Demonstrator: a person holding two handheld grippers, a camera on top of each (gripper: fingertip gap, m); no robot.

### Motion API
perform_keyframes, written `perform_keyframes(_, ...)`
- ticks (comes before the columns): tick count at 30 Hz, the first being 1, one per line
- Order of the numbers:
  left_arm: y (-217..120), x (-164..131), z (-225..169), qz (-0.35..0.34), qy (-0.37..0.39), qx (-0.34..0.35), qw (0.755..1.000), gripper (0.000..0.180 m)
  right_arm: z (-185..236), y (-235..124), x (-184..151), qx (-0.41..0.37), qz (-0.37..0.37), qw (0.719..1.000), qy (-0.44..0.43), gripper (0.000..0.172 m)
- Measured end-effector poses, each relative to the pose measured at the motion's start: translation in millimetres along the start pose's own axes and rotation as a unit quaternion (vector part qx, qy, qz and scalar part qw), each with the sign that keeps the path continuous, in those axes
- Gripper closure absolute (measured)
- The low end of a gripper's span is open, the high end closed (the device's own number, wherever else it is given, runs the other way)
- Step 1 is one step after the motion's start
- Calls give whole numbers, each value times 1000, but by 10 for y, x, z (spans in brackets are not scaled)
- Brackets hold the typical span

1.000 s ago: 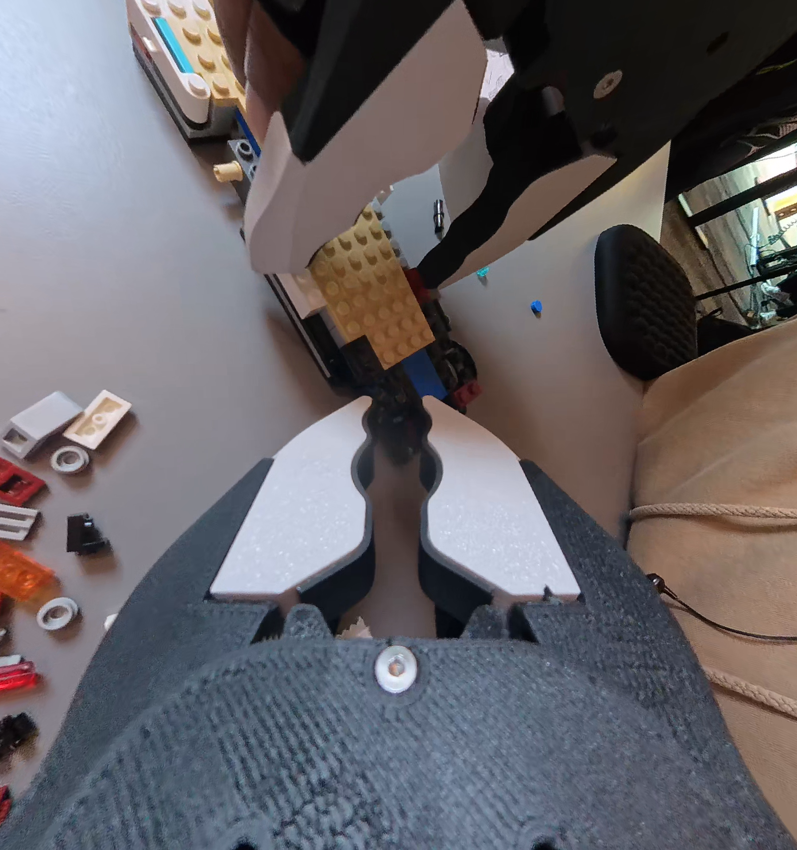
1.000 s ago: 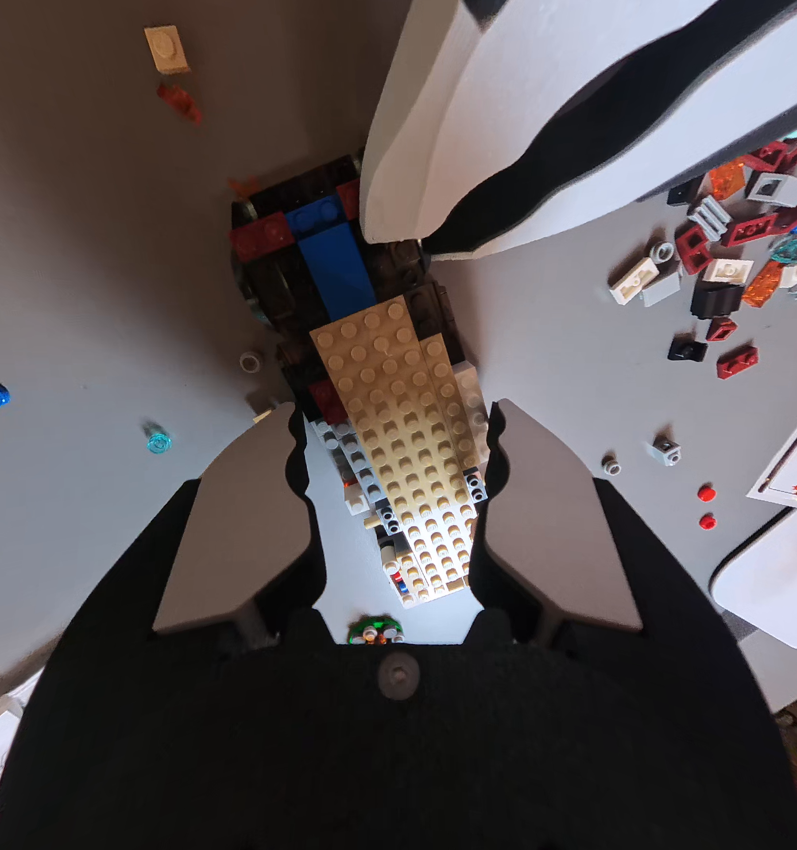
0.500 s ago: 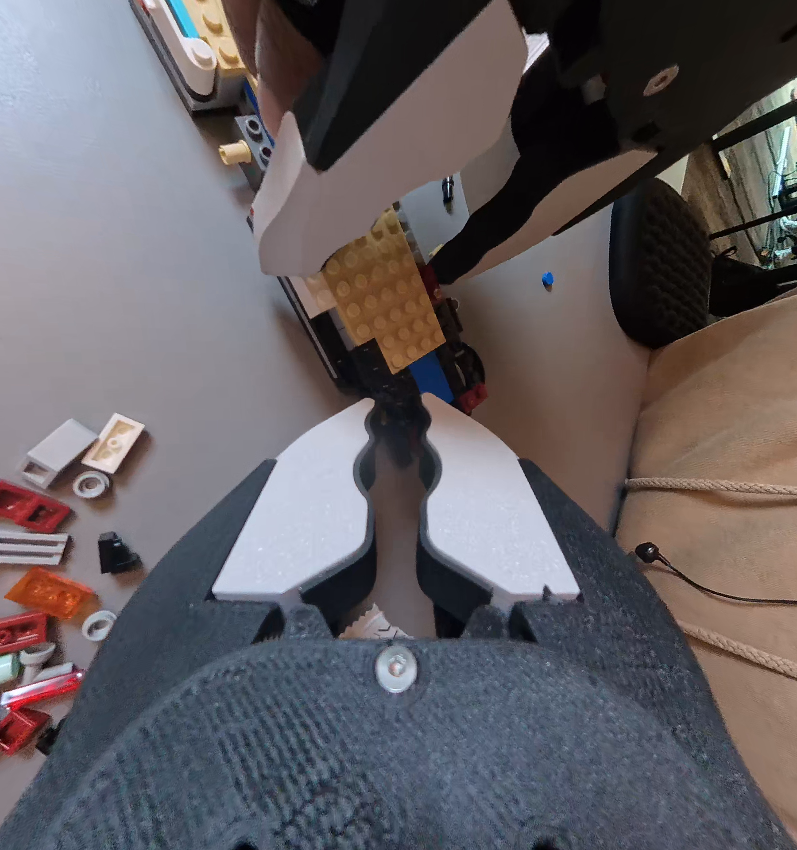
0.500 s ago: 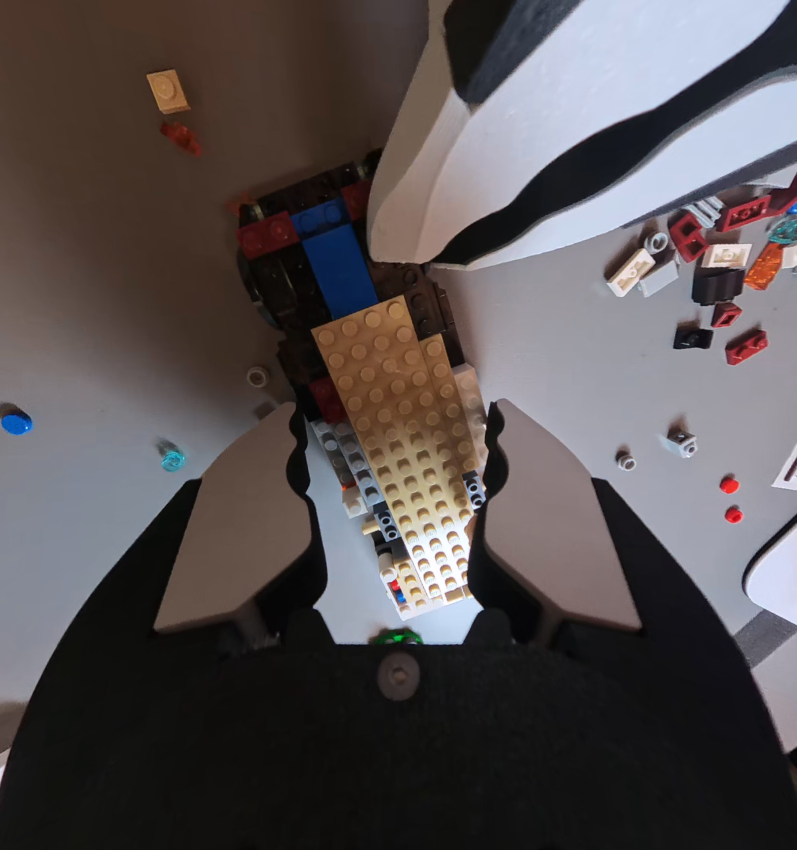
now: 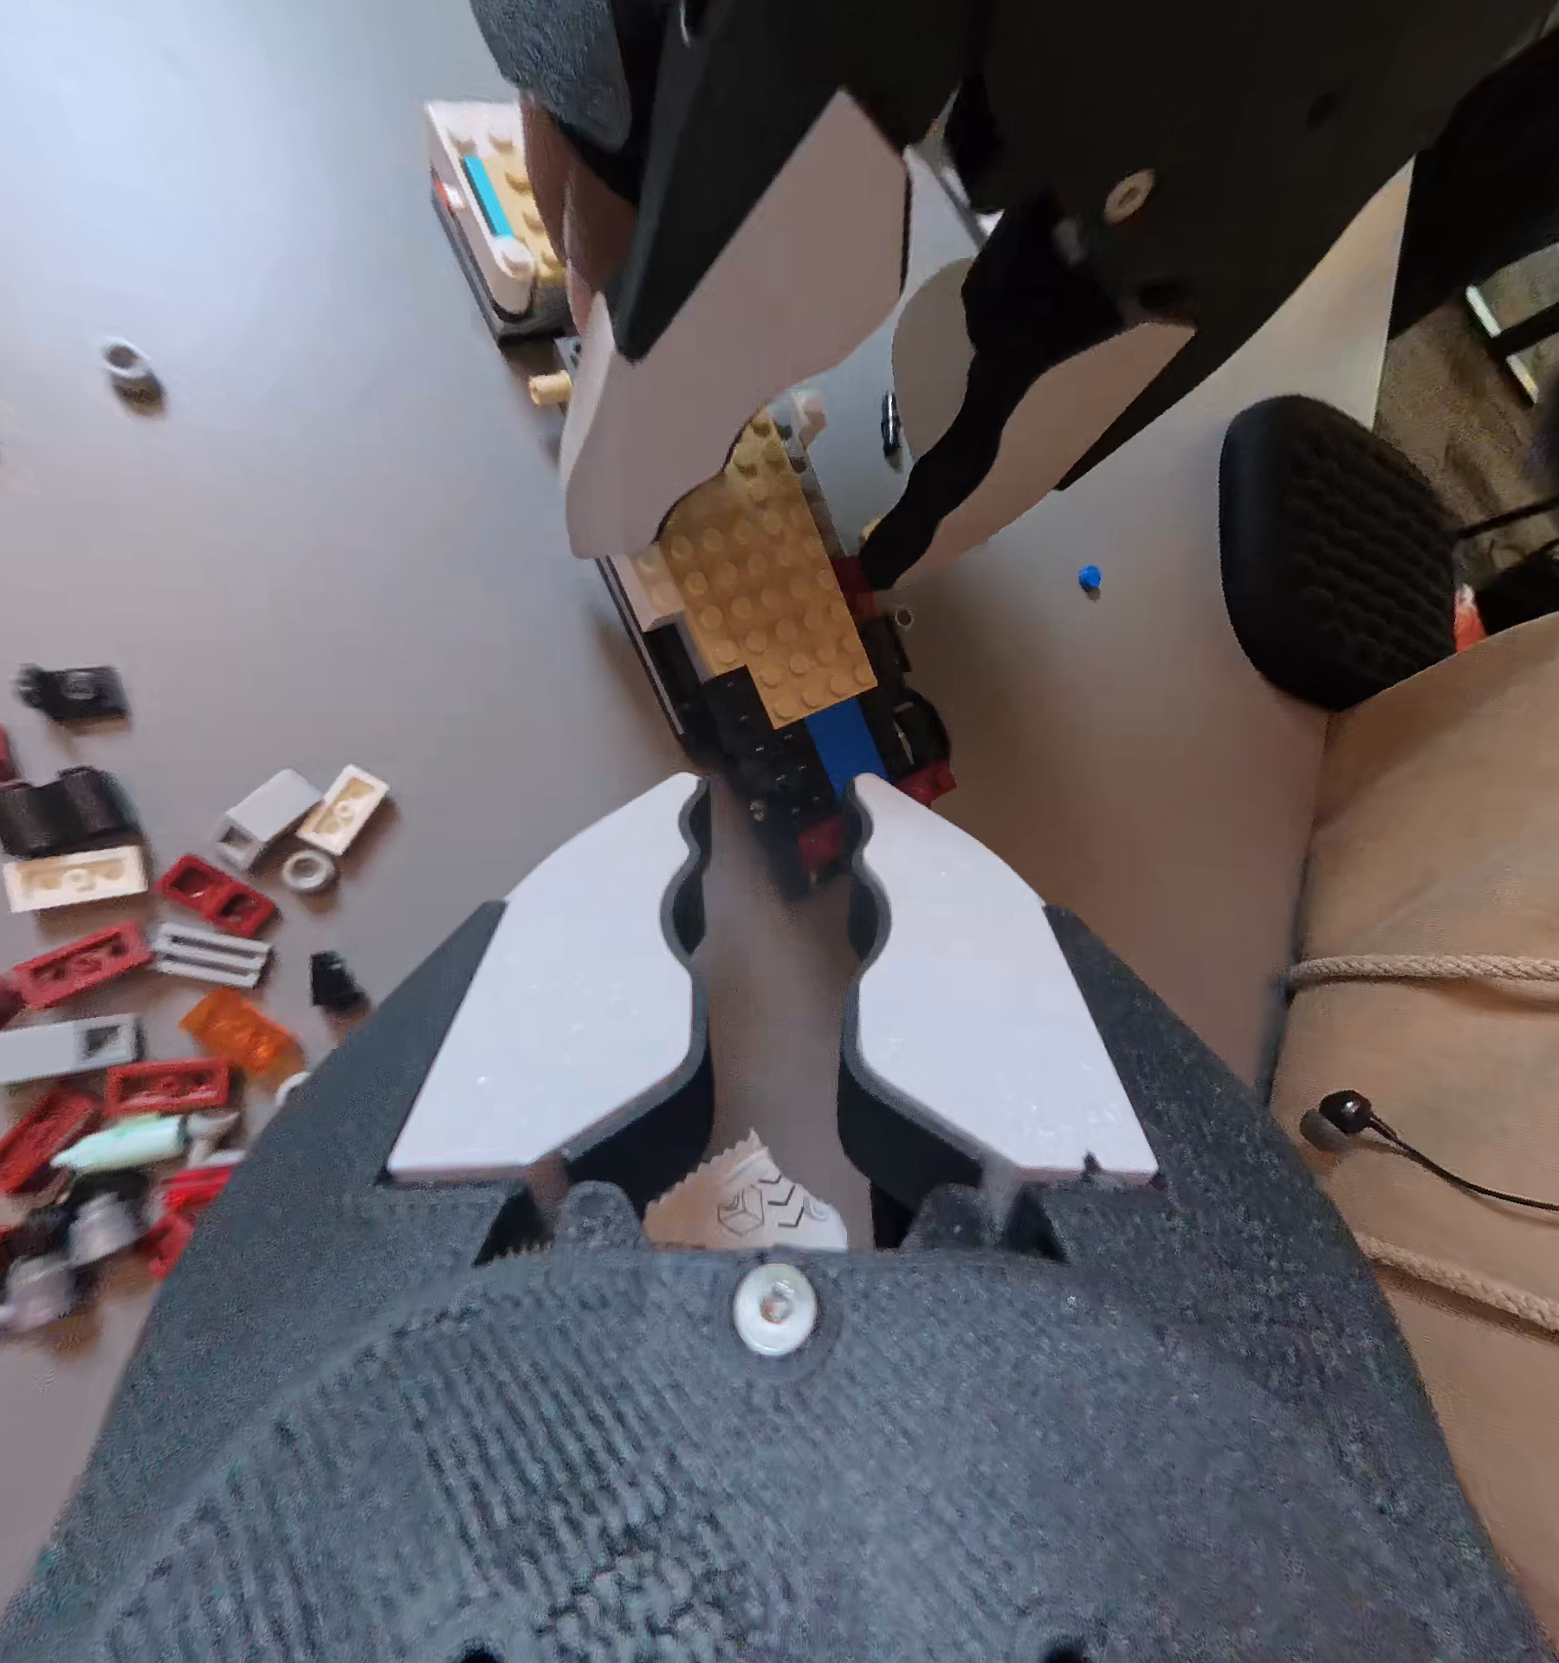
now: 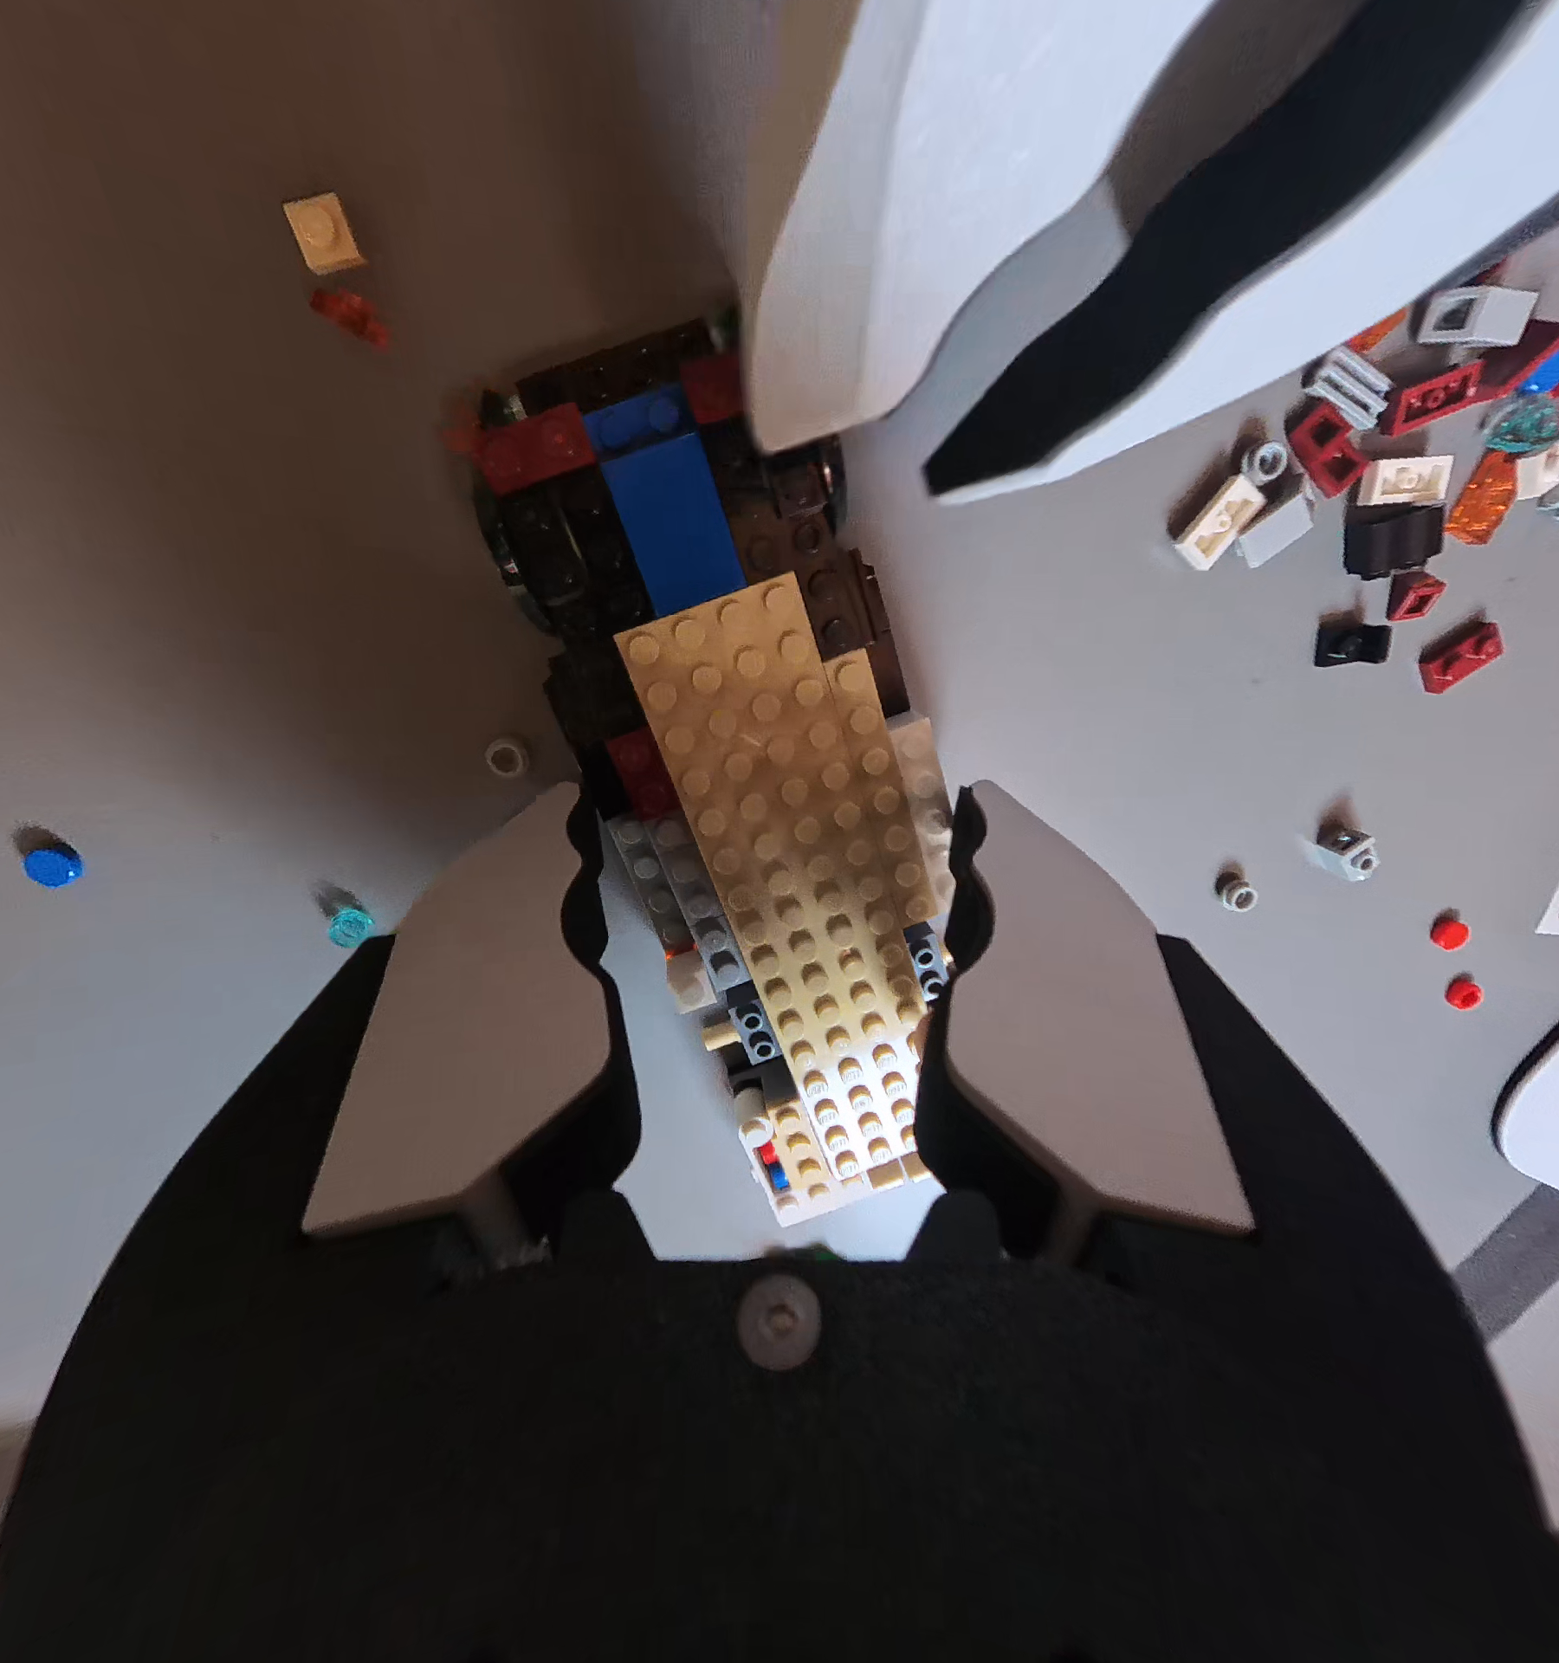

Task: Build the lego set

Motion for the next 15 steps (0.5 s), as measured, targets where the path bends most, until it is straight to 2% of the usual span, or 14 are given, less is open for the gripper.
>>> perform_keyframes(5,-287,-20,-32,-63,13,26,998,153,-13,-52,17,-12,-26,999,26,96)
perform_keyframes(8,-362,-51,-144,-114,49,-4,992,149,-33,-207,94,-22,-84,995,58,96)
perform_keyframes(11,-569,-48,-339,-191,134,-4,972,143,5,-401,154,-10,-165,981,99,97)
perform_keyframes(15,-747,-58,-572,-223,270,66,934,129,86,-587,256,28,-255,959,123,97)
Point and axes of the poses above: each gripper's, where its closed fingertips meet, y out along the fingers, x out of its top, z = x × y across the jaws, the point moved 4 cm from there along -y, back along the fingers, and after that the axes turned 2 degrees about z, right-handed, at the moved point
